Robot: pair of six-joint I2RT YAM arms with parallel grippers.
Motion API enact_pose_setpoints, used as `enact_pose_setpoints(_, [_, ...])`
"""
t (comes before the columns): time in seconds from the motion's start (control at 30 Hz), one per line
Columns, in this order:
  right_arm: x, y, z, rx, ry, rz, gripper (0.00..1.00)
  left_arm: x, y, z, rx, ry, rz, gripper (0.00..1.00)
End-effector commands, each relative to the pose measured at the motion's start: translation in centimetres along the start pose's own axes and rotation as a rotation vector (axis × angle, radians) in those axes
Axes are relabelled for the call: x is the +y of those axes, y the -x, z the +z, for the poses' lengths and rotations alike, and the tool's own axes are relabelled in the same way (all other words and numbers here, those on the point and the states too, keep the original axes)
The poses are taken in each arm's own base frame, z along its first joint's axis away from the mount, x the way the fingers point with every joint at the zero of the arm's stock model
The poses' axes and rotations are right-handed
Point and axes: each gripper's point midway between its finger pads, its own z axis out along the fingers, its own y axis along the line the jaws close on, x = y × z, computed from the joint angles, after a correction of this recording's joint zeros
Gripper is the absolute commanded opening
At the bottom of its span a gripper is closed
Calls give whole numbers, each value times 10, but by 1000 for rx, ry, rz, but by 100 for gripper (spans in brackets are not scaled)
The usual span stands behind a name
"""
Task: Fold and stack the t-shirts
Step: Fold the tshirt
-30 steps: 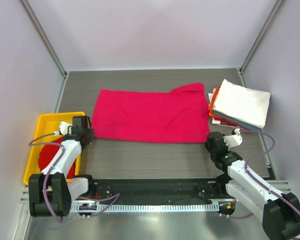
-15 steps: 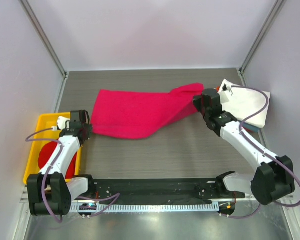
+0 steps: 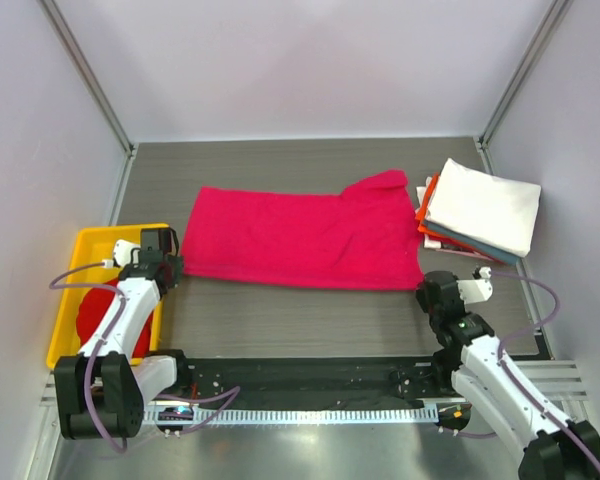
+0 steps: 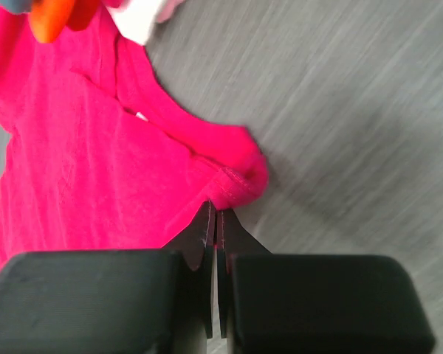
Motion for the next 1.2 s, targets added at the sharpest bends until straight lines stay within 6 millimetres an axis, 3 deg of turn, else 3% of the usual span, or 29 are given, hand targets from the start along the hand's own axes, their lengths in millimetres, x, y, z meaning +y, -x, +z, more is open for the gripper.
enact_pose_setpoints(0.0, [-4,15,-3,-76,0,62,1,8,11,-2,-58,13,11,0])
enact_pose_setpoints(0.23, [-21,5,-1,-36,-77,9,1,17,6,0,-50,27,15,0])
enact_pose_setpoints(0.3, [-17,4,1,-25,-80,0,1,17,5,1,-46,25,15,0])
enact_pose_setpoints(0.4, [13,4,7,-3,-49,18,1,17,4,1,-44,26,15,0])
enact_pose_setpoints(0.47, [55,4,10,26,20,25,1,17,4,1,-42,25,15,0])
enact_pose_setpoints(0.5, [105,18,5,21,91,45,1,17,4,1,-40,26,16,0])
enact_pose_setpoints(0.53, [120,7,16,53,63,-1,1,17,4,1,-39,25,14,0])
enact_pose_setpoints(0.57, [185,11,3,93,188,-36,1,17,4,1,-42,26,14,0])
enact_pose_setpoints(0.63, [240,3,3,153,280,-71,1,19,5,1,-48,32,17,0])
enact_pose_setpoints(0.67, [282,14,-15,163,407,-63,1,20,5,2,-51,37,20,0])
enact_pose_setpoints(0.73, [315,45,-51,92,575,-2,1,20,6,2,-55,39,25,0])
enact_pose_setpoints(0.8, [289,68,-47,-35,513,48,1,21,7,3,-59,45,31,0])
enact_pose_setpoints(0.9, [209,68,-28,-79,279,-8,1,20,11,3,-73,45,33,0])
enact_pose_setpoints(0.93, [190,64,-24,-77,237,-10,1,20,11,4,-71,46,33,0])
enact_pose_setpoints(0.97, [154,54,-18,-70,186,-17,1,19,11,4,-71,43,30,0])
enact_pose_setpoints(1.03, [115,45,-14,-71,134,23,1,17,11,4,-68,40,31,0])
enact_pose_setpoints(1.07, [83,34,-11,-66,105,30,1,17,11,4,-67,38,31,0])
enact_pose_setpoints(1.17, [34,14,-5,-42,42,45,1,17,12,4,-66,40,38,0])
